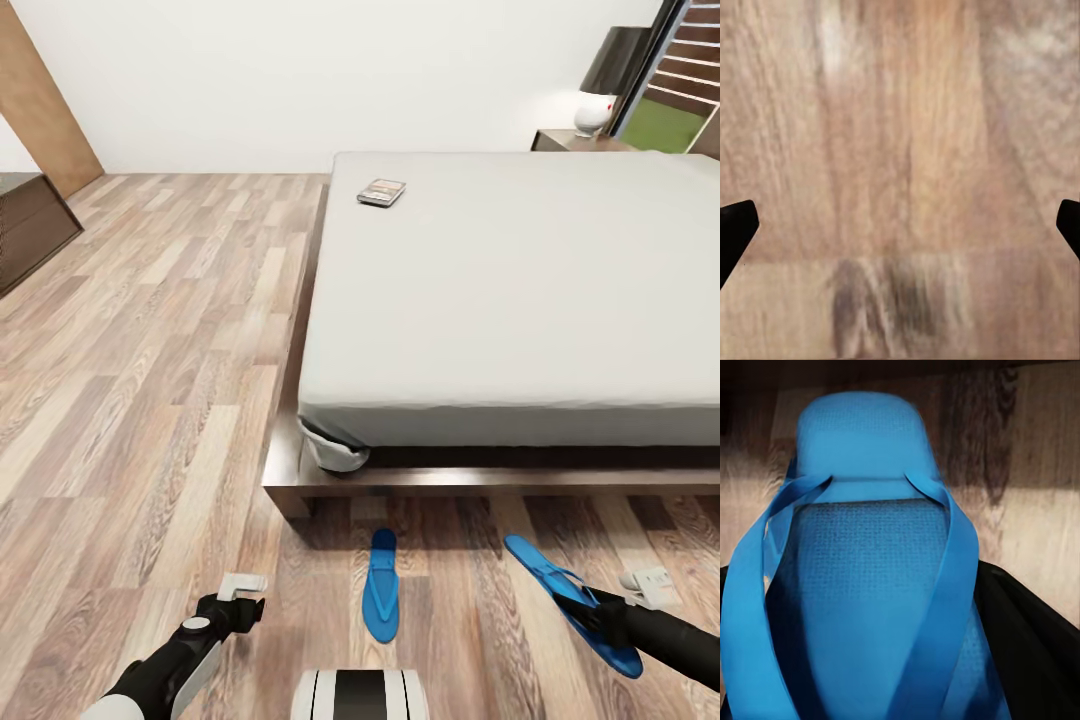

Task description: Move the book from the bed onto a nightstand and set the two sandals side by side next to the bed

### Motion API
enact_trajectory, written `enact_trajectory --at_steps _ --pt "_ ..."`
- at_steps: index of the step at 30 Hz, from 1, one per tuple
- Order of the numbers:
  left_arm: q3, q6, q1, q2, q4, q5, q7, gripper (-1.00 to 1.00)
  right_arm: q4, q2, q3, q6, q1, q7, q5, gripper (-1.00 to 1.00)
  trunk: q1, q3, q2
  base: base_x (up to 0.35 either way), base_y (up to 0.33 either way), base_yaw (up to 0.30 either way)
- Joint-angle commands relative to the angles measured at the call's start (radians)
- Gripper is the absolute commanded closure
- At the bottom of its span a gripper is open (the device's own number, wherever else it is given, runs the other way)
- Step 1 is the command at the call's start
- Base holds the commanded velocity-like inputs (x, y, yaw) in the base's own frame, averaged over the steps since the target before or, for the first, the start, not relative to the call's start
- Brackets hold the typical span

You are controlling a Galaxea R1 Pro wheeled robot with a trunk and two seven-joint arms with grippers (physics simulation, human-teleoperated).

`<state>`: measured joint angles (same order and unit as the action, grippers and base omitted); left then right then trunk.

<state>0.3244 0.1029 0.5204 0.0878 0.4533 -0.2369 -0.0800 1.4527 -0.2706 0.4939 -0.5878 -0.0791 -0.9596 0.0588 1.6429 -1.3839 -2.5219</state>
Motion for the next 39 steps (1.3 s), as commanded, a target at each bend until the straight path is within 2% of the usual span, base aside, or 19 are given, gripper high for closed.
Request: enact_trajectory --at_steps 1,11,15,17,19,26,35,39 --pt "0.008 0.005 0.000 0.001 0.002 -0.010 -0.007 -1.00 0.002 0.000 0.002 -0.006 -0.001 -0.007 0.006 1.00 0.000 -0.001 0.000 0.000 0.249 0.000" --pt "0.010 0.005 0.000 0.001 0.002 -0.010 -0.007 -1.00 -0.008 0.001 -0.003 -0.007 -0.001 0.000 0.007 1.00 0.000 -0.001 0.000 0.000 0.269 0.000" --pt "0.010 0.005 0.000 0.001 0.002 -0.010 -0.007 -1.00 -0.011 0.011 -0.009 -0.007 -0.001 0.082 0.004 1.00 0.000 -0.001 0.000 0.000 0.150 0.000" --pt "0.010 0.005 0.000 0.001 0.002 -0.010 -0.007 -1.00 -0.012 0.041 -0.012 -0.007 -0.002 0.144 0.005 1.00 0.000 -0.001 0.000 0.000 0.048 0.000" --pt "0.010 0.005 0.000 0.001 0.003 -0.010 -0.007 -1.00 -0.012 0.056 -0.014 -0.007 -0.003 0.174 0.005 1.00 0.000 -0.001 0.000 0.000 0.025 0.000" --pt "0.010 0.004 0.000 0.001 0.002 -0.010 -0.007 -1.00 -0.012 0.078 -0.025 -0.007 -0.013 0.247 0.004 1.00 0.000 -0.001 0.000 0.000 0.006 0.000" --pt "0.011 0.004 0.000 0.001 0.002 -0.010 -0.008 -1.00 -0.013 0.122 -0.124 -0.008 -0.047 0.416 0.003 1.00 0.000 -0.001 0.000 0.000 0.000 0.000" --pt "0.010 0.004 0.000 0.001 0.002 -0.010 -0.008 -1.00 -0.027 0.153 -0.161 -0.008 -0.074 0.492 0.004 1.00 0.000 -0.001 0.000 0.000 0.000 0.000"
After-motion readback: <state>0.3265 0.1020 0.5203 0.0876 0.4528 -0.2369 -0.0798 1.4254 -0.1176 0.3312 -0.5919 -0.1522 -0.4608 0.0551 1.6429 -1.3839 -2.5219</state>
